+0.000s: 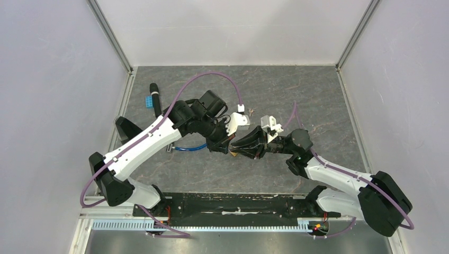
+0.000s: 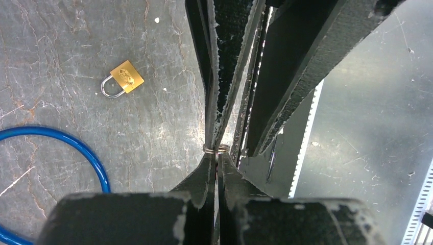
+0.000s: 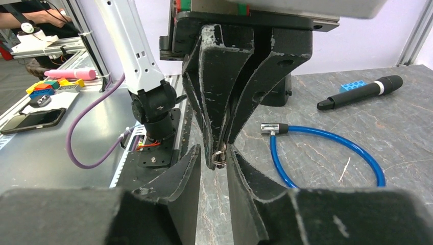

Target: Unlock with the key

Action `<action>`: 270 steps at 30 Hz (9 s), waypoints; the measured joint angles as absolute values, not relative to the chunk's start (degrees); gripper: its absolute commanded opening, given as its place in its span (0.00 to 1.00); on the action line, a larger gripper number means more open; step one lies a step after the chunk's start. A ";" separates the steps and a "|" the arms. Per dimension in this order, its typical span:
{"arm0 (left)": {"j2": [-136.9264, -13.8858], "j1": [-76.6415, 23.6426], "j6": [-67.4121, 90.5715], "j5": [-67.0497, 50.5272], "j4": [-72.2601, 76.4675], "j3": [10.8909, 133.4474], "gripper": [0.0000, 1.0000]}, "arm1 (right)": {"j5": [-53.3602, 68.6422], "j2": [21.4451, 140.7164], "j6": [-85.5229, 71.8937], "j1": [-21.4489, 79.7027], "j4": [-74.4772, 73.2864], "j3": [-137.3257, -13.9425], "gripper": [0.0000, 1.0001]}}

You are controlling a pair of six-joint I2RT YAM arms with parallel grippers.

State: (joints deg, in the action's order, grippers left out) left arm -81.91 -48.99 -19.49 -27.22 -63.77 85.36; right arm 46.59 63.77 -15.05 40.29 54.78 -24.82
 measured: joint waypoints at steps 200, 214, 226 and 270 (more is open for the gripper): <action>-62.30 -41.58 5.04 -45.45 -20.58 66.87 0.02 | 49.32 71.88 -55.96 33.91 85.76 -24.84 0.05; -62.28 -41.65 5.08 -45.82 -17.74 65.45 0.02 | 49.21 71.85 -55.90 33.91 85.73 -24.84 0.14; -62.17 -41.87 6.46 -45.39 -15.57 64.31 0.02 | 49.04 71.85 -55.90 34.26 85.71 -24.84 0.18; -58.70 -43.09 11.53 -35.62 -4.34 58.11 0.02 | 46.24 70.22 -51.94 35.05 85.71 -23.27 0.48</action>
